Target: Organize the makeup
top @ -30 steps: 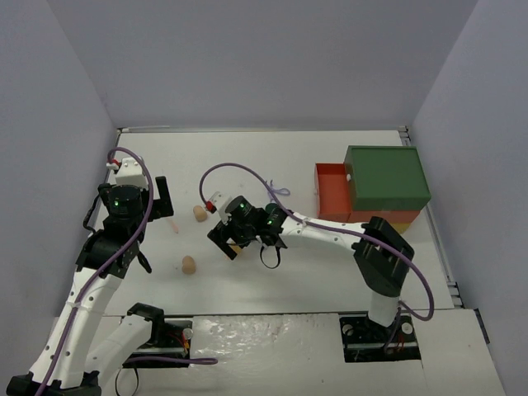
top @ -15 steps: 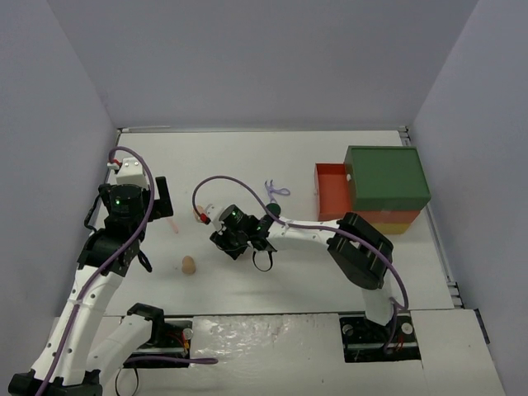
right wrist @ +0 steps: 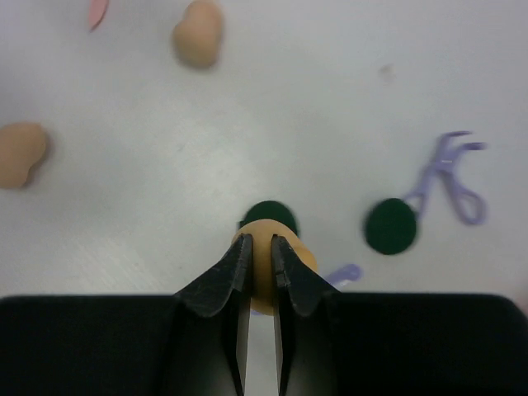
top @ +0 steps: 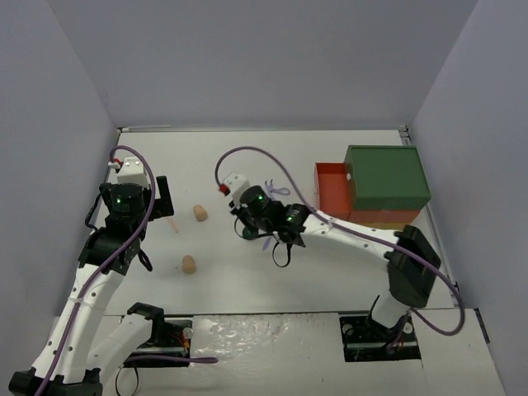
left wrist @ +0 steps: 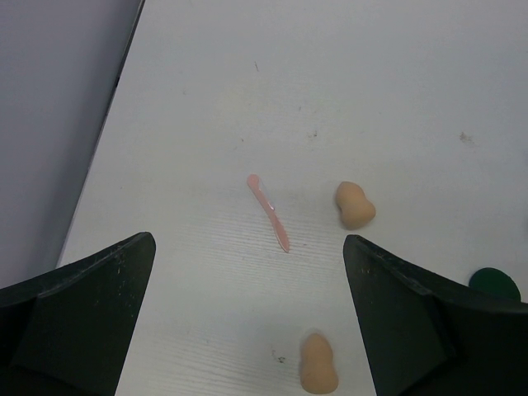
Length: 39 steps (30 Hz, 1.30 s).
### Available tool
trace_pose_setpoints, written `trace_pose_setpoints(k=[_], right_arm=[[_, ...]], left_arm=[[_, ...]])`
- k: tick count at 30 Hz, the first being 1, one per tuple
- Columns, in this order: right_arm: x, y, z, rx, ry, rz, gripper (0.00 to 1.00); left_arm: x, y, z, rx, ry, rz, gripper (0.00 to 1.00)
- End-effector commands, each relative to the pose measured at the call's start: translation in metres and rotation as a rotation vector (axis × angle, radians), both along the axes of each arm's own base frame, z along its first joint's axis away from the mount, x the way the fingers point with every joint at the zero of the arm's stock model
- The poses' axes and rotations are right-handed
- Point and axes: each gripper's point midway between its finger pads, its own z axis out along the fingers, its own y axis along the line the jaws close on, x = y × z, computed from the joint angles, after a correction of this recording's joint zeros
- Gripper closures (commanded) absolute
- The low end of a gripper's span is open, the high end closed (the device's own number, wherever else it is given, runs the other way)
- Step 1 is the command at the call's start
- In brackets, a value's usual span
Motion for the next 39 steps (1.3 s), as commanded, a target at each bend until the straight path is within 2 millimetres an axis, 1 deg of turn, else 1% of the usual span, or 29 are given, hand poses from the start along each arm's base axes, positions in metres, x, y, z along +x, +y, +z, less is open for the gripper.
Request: trace_pose_setpoints(k=[1,3,4,5,6,7,9,11,12,13,16,19,20,23,24,25,26,27,29,31,33,34,35,37,38,39], right_arm=[[0.056,-0.1,0.107,0.126,-0.249,-0.438,1.0],[0.065,-0.149,0.117,0.146,-0.269,-0.597,1.0],[0.069,-0.174,0.118,0.16,-0.269,-0.67,1.0],[0.073,-0.199,0.114,0.172,-0.26,-0.731,1.0],[0.074,-0.211,0.109,0.195,-0.238,-0.759,0.99],[0.075,-0.217,0.104,0.218,-0.211,-0.77,0.98],[0.079,-0.24,0.091,0.229,-0.174,-0.823,0.97],[0.082,-0.255,0.079,0.212,-0.151,-0.862,0.95],[0.082,-0.257,0.075,0.207,-0.144,-0.866,0.94],[0.085,-0.262,0.068,0.198,-0.125,-0.887,0.93],[0.09,-0.266,0.059,0.185,-0.1,-0.902,0.82],[0.093,-0.263,0.059,0.188,-0.092,-0.894,0.57],[0.094,-0.261,0.062,0.195,-0.092,-0.882,0.49],[0.096,-0.247,0.082,0.237,-0.111,-0.807,0.27],[0.095,-0.239,0.087,0.248,-0.112,-0.771,0.23],[0.095,-0.236,0.089,0.253,-0.112,-0.752,0.21],[0.094,-0.225,0.094,0.267,-0.12,-0.71,0.2],[0.089,-0.208,0.096,0.269,-0.117,-0.646,0.18],[0.085,-0.179,0.102,0.281,-0.127,-0.526,0.15],[0.07,-0.133,0.103,0.286,-0.111,-0.367,0.15],[0.052,-0.08,0.093,0.308,-0.059,-0.202,0.14],[0.042,-0.057,0.089,0.319,-0.036,-0.131,0.13],[0.034,-0.037,0.087,0.328,-0.024,-0.076,0.13],[0.013,0.005,0.069,0.304,0.003,0.037,0.12],[0.008,0.021,0.062,0.291,0.009,0.072,0.12],[0.002,0.037,0.059,0.288,0.013,0.106,0.12]], left_arm=[[0.006,0.001,0.015,-0.017,-0.05,0.01,0.03],[0.006,0.0,0.015,-0.017,-0.049,0.009,0.03],[0.007,0.0,0.015,-0.018,-0.047,0.007,0.03],[0.007,0.0,0.015,-0.02,-0.045,0.006,0.03],[0.007,-0.001,0.014,-0.021,-0.045,0.005,0.03],[0.007,-0.001,0.014,-0.023,-0.045,0.005,0.03],[0.008,-0.001,0.014,-0.024,-0.044,0.003,0.03],[0.008,-0.001,0.013,-0.026,-0.04,0.002,0.03],[0.008,-0.001,0.014,-0.027,-0.042,0.002,0.03],[0.008,-0.002,0.013,-0.028,-0.04,0.0,0.03],[0.009,-0.001,0.012,-0.025,-0.036,0.003,0.03],[0.009,-0.001,0.011,-0.025,-0.034,0.004,0.03],[0.008,-0.001,0.012,-0.025,-0.035,0.003,0.03],[0.009,-0.002,0.011,-0.026,-0.034,0.001,0.03],[0.01,-0.002,0.012,-0.028,-0.034,0.001,0.03],[0.01,-0.002,0.012,-0.028,-0.033,0.0,0.03],[0.009,-0.002,0.011,-0.028,-0.032,0.001,0.03],[0.009,-0.001,0.012,-0.031,-0.034,0.002,0.03],[0.009,0.0,0.013,-0.033,-0.04,0.007,0.03],[0.008,0.001,0.015,-0.034,-0.049,0.011,0.03],[0.005,0.004,0.02,-0.035,-0.067,0.022,0.03],[0.004,0.006,0.022,-0.036,-0.079,0.027,0.03],[0.003,0.007,0.025,-0.038,-0.091,0.032,0.03],[-0.002,0.012,0.031,-0.04,-0.121,0.049,0.03],[-0.004,0.013,0.033,-0.042,-0.136,0.055,0.03],[-0.005,0.015,0.035,-0.043,-0.148,0.062,0.03]])
